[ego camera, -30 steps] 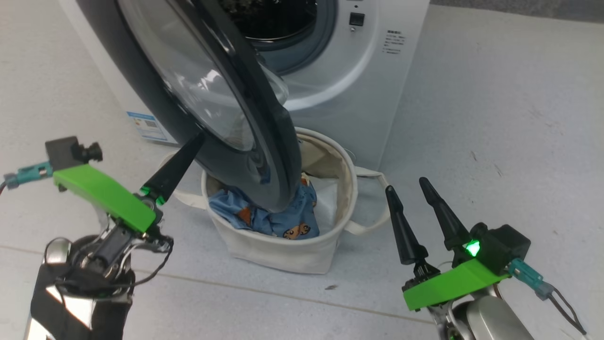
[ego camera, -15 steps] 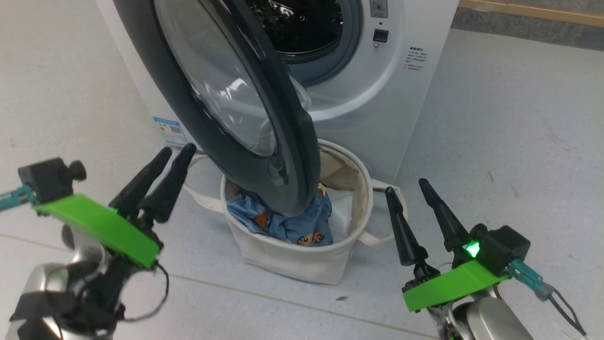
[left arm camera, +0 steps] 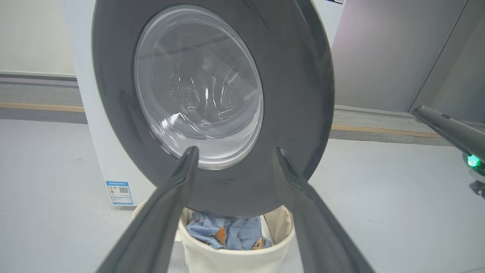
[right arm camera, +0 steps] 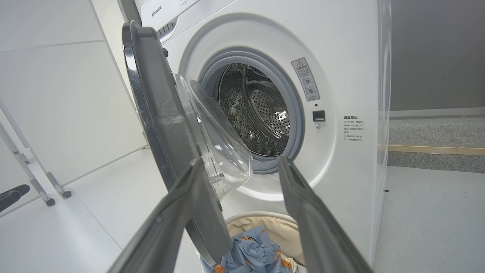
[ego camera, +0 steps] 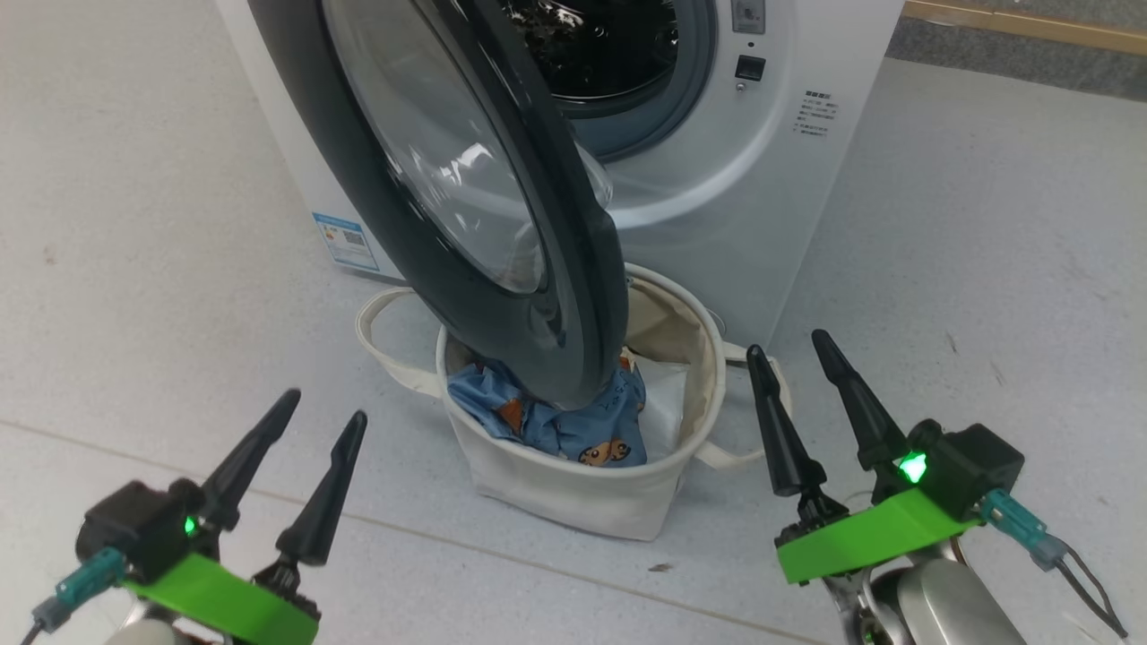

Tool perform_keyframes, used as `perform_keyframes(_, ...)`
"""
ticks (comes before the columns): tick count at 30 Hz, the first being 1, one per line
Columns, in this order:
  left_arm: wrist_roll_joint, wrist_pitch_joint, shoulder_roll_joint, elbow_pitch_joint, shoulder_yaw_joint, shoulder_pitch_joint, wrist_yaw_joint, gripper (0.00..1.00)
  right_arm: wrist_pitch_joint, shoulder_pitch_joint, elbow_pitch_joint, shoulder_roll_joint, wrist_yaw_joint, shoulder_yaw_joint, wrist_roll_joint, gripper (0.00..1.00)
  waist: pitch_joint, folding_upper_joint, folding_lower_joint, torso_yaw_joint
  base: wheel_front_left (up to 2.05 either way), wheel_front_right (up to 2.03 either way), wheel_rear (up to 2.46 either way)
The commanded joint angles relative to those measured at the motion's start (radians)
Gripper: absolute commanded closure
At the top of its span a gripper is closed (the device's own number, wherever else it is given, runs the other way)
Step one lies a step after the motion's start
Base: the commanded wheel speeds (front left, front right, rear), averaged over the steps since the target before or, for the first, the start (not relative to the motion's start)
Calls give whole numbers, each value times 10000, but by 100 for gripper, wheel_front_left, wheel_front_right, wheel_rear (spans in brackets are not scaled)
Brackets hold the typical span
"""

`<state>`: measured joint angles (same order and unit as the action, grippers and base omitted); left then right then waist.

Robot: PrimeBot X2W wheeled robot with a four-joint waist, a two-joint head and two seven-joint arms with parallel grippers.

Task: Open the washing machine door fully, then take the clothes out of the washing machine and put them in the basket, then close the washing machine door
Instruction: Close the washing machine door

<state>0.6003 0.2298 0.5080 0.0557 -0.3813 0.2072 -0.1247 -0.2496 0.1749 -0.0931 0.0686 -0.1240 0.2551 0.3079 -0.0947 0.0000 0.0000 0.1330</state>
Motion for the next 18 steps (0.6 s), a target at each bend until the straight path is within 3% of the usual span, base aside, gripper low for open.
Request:
perform_keyframes(1, -237, 217, 286, 40, 427, 208, -58, 0, -122, -7, 384, -15, -67, 173, -102, 0, 25, 0, 0, 31, 0, 0, 0)
perform_keyframes(9, -175, 314, -195, 436, 729, 6, -59, 0, -122, -119, 447, 98, -67, 116, -108, 0, 33, 0, 0, 131, 0, 0, 0)
perform_keyframes(18, -249, 318, -292, 191, 870, 9, -59, 0, -107, -127, 449, 130, -67, 175, -71, 0, 32, 0, 0, 171, 0, 0, 0)
